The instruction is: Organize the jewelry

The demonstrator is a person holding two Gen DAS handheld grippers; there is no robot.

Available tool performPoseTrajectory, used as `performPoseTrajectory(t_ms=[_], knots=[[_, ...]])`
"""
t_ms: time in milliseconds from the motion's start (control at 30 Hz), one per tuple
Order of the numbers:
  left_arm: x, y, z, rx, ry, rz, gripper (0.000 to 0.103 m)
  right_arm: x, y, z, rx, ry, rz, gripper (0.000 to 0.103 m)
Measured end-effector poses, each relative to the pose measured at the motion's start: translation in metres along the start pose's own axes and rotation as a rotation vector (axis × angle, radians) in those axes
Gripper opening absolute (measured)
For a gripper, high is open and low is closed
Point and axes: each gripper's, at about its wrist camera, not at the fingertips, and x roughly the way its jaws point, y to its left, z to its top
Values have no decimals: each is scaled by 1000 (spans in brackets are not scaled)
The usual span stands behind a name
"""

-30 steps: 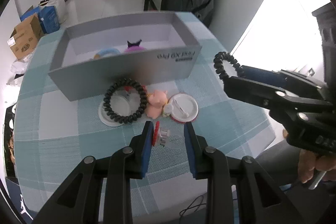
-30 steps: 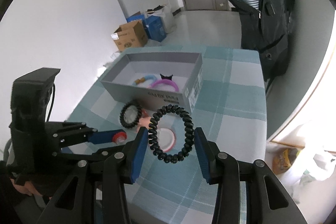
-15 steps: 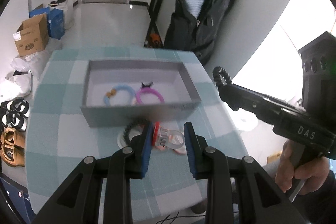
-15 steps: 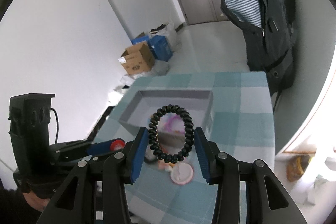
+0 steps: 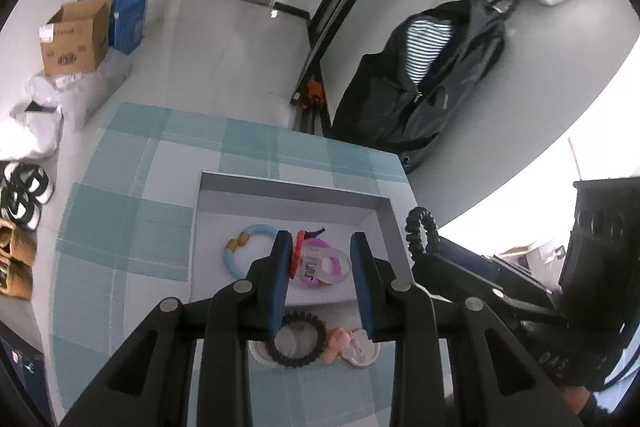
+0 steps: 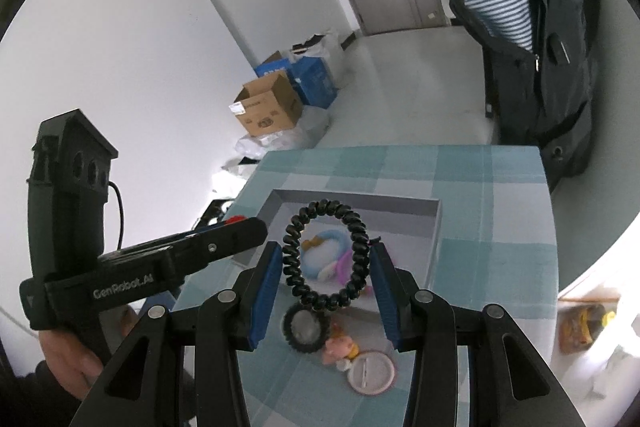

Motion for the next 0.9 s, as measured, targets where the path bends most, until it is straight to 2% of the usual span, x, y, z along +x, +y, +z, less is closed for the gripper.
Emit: performPoseTrajectory(t_ms=[233,633,700,833,867,900], knots=[[20,11,8,-48,49,-10,24,19,-6,9,35,27,-1,43],[37,23,14,-106,82,-24,24,44,-17,12,76,87,-32,45],[38,25,15,-111,71,-9,24,46,-18,13,79,90,-38,46],[35,25,16,-130,53,-30,25,47,-19,12,88,91,-39,47],[35,26,16,-137,61,-41,27,46,-19,12,87,87,-39,48],[36,26,17,-146,74,-51,36,45,-19,12,85,85,-35,49]])
